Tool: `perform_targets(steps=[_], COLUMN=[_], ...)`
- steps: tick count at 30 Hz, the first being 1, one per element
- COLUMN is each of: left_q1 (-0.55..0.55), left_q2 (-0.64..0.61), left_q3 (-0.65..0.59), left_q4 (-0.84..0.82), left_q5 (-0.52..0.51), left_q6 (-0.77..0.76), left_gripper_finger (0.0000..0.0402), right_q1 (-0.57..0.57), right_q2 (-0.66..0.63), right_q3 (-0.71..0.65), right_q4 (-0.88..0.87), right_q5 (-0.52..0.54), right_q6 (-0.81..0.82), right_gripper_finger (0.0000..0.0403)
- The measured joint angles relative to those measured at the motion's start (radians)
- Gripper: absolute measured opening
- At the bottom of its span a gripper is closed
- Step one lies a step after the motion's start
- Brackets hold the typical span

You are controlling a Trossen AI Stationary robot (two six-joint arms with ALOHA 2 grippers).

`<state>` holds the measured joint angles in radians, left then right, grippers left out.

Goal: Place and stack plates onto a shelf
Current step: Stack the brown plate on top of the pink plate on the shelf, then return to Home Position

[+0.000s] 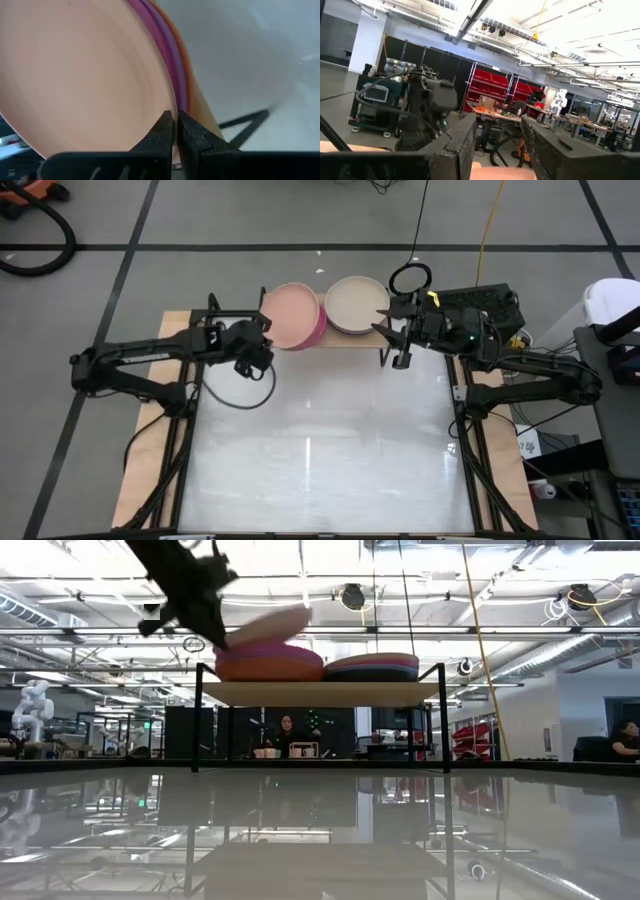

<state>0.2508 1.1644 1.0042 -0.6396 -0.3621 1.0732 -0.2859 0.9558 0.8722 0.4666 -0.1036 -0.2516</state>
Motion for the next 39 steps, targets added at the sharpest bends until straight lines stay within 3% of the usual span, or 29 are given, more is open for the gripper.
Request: perform_targets(steps=[6,18,25,29,32,36,39], left_q1=[0.070,0.061,-0.006,-0.070,-0.085,-0.086,-0.097], left_q2=[0.066,0.059,0.027,-0.065,-0.180,-0.362,-0.494], left_q3=[0.001,0.003,0.088,0.198,0.231,0.175,0.077], left_q4=[-0.021,0.132,0.136,0.147,0.138,0.141,0.171], left_q5=[0.043,-0.052,-0.231,-0.254,-0.159,0.016,0.045], left_q6=[-0.004,-0.013,-0.002,-0.262,-0.476,-0.636,-0.699], left_gripper_finger=[0.0018,0.0137,0.0191,0.0186,0.0163,0.0106,0.0051], right_q1=[0.000,0.000,0.000,0.000,0.000,0.000,0.000], right_q2=[0.000,0.000,-0.008,-0.059,-0.131,-0.227,-0.284], right_q3=[0.000,0.000,0.000,0.000,0.000,0.000,-0.009], right_q4=[-0.026,-0.058,-0.055,-0.063,-0.126,-0.255,-0.361], right_q5=[0.000,0.000,0.000,0.000,0.000,-0.001,-0.001], right_q6=[0.000,0.001,0.000,-0.009,-0.022,-0.034,-0.049], right_gripper_finger=[0.0139,0.0139,0.0139,0.0139,0.0139,0.0139,0.0139])
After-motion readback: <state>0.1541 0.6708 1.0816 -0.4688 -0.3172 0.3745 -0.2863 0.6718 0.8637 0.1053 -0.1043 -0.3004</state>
